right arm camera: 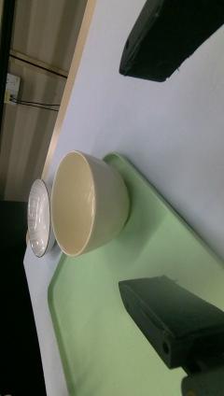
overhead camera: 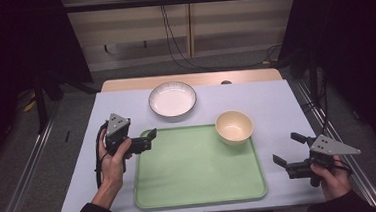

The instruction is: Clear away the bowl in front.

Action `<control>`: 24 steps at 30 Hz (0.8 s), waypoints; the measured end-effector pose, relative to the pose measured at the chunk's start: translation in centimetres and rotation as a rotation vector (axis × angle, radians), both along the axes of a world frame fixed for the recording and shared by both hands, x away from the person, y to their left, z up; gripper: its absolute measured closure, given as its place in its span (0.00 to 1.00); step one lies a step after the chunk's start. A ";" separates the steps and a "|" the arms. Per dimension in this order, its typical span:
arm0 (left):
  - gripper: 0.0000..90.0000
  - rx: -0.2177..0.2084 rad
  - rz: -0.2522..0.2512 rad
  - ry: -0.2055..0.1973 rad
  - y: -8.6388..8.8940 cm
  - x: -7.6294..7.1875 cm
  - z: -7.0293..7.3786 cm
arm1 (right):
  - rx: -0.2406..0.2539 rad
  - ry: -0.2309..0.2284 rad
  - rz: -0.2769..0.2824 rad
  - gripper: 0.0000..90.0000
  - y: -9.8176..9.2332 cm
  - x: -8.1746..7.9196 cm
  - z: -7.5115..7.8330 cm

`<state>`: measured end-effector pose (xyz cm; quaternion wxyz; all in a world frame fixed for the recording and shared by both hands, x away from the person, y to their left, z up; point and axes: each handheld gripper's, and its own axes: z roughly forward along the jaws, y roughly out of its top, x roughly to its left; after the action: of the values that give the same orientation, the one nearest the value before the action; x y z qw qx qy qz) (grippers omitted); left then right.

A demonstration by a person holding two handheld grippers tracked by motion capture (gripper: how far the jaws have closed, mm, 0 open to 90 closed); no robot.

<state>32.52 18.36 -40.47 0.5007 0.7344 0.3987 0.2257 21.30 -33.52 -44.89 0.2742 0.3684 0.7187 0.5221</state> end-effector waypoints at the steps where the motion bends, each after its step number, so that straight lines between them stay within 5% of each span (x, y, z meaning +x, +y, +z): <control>1: 0.02 -0.012 0.001 -0.011 0.2 -0.4 0.0 | 0.000 -0.001 0.000 0.00 0.0 0.0 0.0; 6: 0.02 -0.009 0.015 -0.024 1.3 -1.9 -0.3 | 0.000 -0.002 -0.002 0.00 0.0 0.0 0.0; 18: 0.02 -0.020 0.051 0.024 4.6 -4.8 -2.2 | -0.012 0.009 -0.011 0.00 0.1 0.1 -0.1; 24: 0.01 -0.018 0.087 0.002 5.5 -6.8 -2.7 | 0.000 0.000 -0.008 0.00 0.0 0.0 0.0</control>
<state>25.69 23.87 -43.21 0.4968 0.7120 0.4328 0.2428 21.31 -33.50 -44.92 0.2762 0.3715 0.7172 0.5209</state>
